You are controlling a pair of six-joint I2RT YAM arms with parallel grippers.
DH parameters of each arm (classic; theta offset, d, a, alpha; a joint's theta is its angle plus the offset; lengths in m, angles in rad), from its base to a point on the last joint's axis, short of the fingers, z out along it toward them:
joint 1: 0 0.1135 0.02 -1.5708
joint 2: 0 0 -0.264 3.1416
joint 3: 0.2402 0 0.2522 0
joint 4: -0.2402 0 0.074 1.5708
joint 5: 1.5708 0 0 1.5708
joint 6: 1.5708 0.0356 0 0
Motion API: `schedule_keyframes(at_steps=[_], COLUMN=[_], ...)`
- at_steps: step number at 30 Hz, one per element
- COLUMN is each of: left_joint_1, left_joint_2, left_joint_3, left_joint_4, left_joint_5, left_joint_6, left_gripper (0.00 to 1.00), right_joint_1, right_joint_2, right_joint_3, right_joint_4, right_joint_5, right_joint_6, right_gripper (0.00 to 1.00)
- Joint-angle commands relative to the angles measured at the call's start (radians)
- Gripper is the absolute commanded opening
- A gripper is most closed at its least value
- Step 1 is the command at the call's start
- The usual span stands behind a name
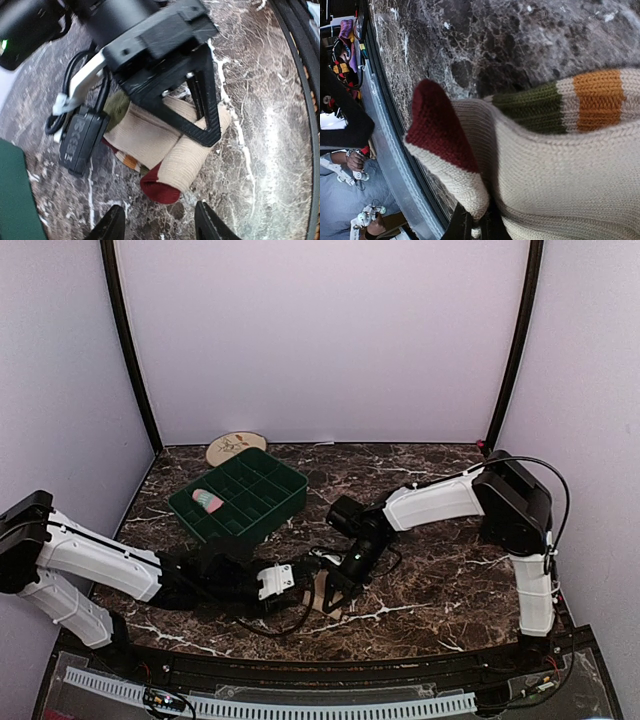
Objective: Roll the socks
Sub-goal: Roll the sock at the center of the board.
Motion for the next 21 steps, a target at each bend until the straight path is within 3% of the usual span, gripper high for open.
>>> schedule_keyframes(at_steps=[1,8,21], left_joint_1=[-0.067,-0.121,-0.132], left_joint_2=[0.028,0.118,0.259], left_joint_3=[-0.027,-0.023,0.058], left_joint_4=[0.148,0.246,0.255], left_joint_5=[-0.164,-0.225,-0.218], left_joint_6=[0.242,0.371,0.421], left_gripper=[0.51,0.51,0.49], right_joint_1=[-0.012,-0.028,-0.04], right_joint_2=[0.021,0.039,0.051], right_joint_3=[0.029,0.049,0.07], right_joint_4=[-0.048,-0.085,-0.122], right_joint_5=[-0.038,-0.061,-0.103], right_joint_6=[0.01,-0.007,-0.03], right_gripper=[0.0,0.0,0.0])
